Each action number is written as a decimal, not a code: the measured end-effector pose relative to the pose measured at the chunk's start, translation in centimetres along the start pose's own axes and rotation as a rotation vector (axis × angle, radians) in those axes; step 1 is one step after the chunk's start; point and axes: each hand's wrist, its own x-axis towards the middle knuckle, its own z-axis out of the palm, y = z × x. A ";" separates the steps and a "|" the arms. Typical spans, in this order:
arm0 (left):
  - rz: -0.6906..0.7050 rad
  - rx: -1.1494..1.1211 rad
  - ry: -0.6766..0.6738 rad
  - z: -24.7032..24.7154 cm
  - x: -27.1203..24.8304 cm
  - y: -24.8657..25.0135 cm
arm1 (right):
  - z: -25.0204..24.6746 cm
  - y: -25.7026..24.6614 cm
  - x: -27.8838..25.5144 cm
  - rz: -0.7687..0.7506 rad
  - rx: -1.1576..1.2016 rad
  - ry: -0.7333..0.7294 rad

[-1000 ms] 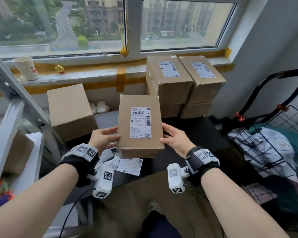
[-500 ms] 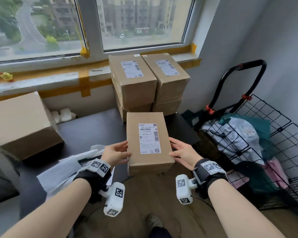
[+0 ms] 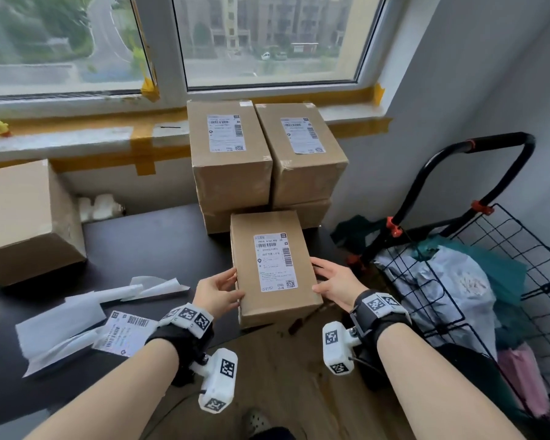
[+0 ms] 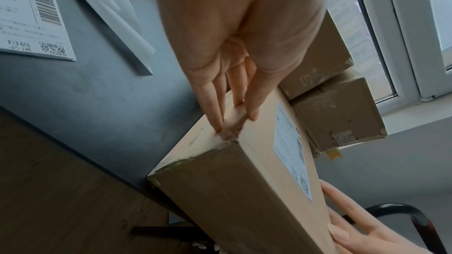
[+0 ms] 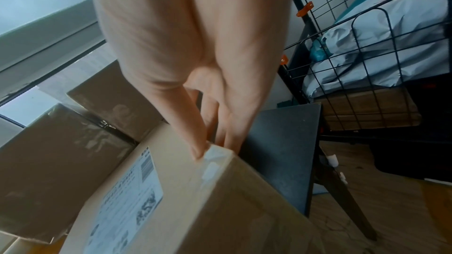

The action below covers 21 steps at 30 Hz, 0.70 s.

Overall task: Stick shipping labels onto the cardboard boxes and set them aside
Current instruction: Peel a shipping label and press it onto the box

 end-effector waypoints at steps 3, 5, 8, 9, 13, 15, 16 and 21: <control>0.015 0.023 0.043 0.3 0.4 -0.3 | 0.1 -0.2 0.5 -0.010 -0.049 0.014; 0.038 0.068 0.067 0.1 0.9 -0.6 | 0.3 -0.5 0.5 -0.026 -0.109 0.037; 0.108 0.344 0.122 -0.2 1.3 -0.7 | 0.8 -1.2 0.0 -0.058 -0.272 0.080; 0.126 0.450 0.133 -0.3 1.2 -0.6 | 1.1 -1.5 -0.3 -0.077 -0.346 0.097; 0.150 0.892 0.187 -1.1 0.4 0.7 | 2.9 -2.4 -1.7 -0.190 -0.752 0.208; 0.185 1.093 0.182 -2.3 -0.2 1.6 | 4.5 -3.0 -2.5 -0.224 -0.931 0.223; 0.227 1.179 0.169 -3.1 -0.5 2.1 | 5.5 -3.4 -2.9 -0.246 -0.992 0.213; 0.436 1.468 0.181 -8.4 -2.1 4.1 | 11.9 -5.2 -4.0 -0.324 -1.231 0.145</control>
